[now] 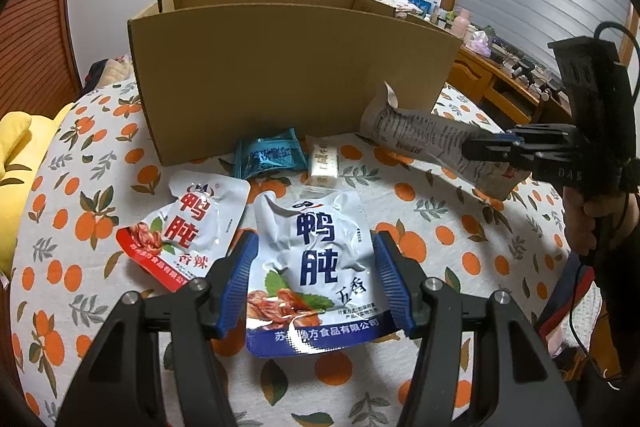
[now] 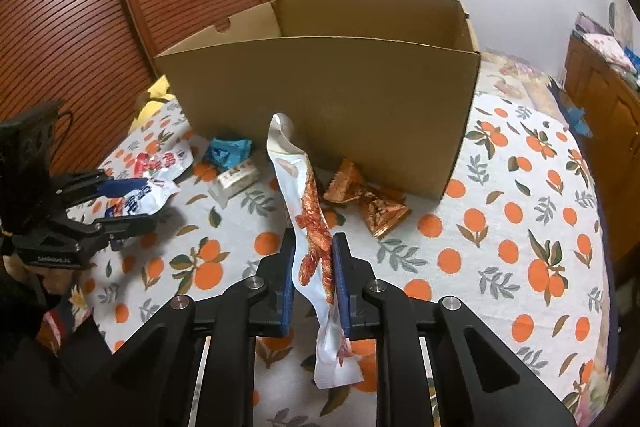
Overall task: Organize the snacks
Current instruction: 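Lift both held packets and carry them over the cardboard box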
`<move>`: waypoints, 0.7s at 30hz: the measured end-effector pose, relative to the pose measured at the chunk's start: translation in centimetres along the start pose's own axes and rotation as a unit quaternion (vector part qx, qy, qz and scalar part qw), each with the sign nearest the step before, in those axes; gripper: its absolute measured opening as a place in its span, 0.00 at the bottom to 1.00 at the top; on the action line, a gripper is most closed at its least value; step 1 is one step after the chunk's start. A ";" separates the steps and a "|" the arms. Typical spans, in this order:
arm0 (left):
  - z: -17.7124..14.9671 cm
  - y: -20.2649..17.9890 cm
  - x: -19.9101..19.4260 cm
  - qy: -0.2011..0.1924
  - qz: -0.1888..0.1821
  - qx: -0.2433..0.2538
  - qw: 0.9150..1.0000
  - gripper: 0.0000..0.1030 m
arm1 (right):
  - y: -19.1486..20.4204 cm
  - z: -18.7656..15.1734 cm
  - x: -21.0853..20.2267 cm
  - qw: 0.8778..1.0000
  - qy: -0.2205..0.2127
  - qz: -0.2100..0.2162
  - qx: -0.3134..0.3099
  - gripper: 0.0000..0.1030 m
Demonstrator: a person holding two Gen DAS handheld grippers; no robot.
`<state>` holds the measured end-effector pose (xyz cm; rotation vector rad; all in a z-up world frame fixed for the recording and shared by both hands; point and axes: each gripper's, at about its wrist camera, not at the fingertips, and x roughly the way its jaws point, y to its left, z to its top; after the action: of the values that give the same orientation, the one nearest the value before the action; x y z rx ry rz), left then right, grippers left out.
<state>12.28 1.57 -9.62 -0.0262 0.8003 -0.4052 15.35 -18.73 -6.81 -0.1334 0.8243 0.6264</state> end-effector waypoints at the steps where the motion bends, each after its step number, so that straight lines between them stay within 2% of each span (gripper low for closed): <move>1: 0.1 0.0 -0.1 -0.002 0.000 0.000 1.000 0.56 | 0.2 -0.1 0.0 1.000 0.000 0.000 -0.002 0.15; 21: 3.8 -1.3 -2.8 -0.043 -0.006 0.020 0.999 0.56 | 1.8 0.7 -3.9 0.999 -0.040 -0.001 -0.024 0.15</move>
<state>12.72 0.92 -4.77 -0.0106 0.7080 -0.4287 12.79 -18.80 -3.29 -0.1518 0.7315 0.6463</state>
